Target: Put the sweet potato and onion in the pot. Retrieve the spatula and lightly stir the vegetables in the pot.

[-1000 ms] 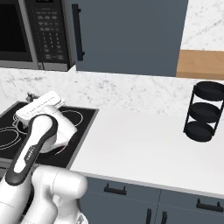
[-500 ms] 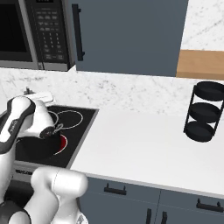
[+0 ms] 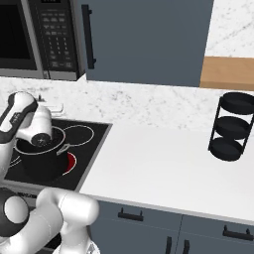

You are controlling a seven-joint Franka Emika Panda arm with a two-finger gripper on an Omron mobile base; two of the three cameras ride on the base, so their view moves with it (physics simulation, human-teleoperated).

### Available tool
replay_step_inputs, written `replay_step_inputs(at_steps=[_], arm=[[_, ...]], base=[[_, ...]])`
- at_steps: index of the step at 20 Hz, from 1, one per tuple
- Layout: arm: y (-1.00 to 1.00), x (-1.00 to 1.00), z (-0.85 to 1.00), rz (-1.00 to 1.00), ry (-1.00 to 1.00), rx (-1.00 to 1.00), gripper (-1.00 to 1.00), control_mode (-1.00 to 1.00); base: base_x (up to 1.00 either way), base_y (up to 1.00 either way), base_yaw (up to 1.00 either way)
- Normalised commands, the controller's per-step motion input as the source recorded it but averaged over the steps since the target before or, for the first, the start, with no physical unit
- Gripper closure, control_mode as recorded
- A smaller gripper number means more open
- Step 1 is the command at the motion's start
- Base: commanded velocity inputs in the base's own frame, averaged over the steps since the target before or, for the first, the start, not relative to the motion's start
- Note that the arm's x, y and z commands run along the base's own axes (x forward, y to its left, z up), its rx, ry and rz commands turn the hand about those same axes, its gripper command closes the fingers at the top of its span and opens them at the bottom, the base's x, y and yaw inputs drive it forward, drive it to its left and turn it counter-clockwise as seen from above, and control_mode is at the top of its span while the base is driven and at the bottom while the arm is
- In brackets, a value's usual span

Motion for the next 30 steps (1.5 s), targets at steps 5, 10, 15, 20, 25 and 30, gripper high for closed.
replay_step_inputs(at_steps=[5,10,15,20,25,30], arm=[[0.00,0.00,-0.46,-0.11,0.22,0.00,1.00,-1.00],[0.00,0.06,-0.51,-0.06,0.16,0.00,1.00,-1.00],[0.00,0.36,-0.47,-0.03,0.13,0.00,1.00,-1.00],[0.00,0.33,-0.49,-0.02,0.15,0.00,1.00,-1.00],[0.00,0.23,-0.60,-0.02,0.15,0.00,1.00,-1.00],[0.34,-0.25,-0.07,0.00,0.02,0.00,1.00,-1.00]], base=[[0.00,0.00,0.00],[0.00,0.00,0.00],[0.00,0.00,0.00],[0.00,0.00,0.00],[0.00,0.00,0.00],[0.00,0.00,0.00]])
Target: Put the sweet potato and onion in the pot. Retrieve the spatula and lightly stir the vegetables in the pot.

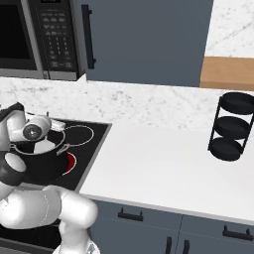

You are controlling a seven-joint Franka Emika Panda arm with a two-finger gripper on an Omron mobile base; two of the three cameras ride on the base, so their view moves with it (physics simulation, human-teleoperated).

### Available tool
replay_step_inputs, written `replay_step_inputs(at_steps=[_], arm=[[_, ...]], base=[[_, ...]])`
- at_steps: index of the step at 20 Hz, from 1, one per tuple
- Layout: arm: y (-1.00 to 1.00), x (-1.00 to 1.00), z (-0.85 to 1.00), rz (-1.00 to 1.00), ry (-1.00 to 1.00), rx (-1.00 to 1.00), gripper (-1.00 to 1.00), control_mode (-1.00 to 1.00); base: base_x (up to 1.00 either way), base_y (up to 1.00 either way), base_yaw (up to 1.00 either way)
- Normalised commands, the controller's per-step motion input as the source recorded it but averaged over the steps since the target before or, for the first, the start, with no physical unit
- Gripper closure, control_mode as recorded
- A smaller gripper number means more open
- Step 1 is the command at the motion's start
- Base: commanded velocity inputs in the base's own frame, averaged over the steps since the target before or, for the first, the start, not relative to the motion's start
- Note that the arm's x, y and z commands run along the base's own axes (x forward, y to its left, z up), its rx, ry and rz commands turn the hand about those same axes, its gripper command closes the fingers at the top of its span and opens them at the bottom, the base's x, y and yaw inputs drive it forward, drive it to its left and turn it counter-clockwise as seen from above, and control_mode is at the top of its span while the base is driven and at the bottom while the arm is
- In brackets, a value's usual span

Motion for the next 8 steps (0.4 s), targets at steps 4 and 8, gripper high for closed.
replay_step_inputs(at_steps=[4,8], arm=[[0.32,-0.27,0.13,0.00,-0.07,0.00,1.00,-1.00],[0.02,0.10,0.60,-0.05,-0.04,0.00,1.00,-1.00]], base=[[0.00,0.00,0.00],[0.00,0.00,0.00]])
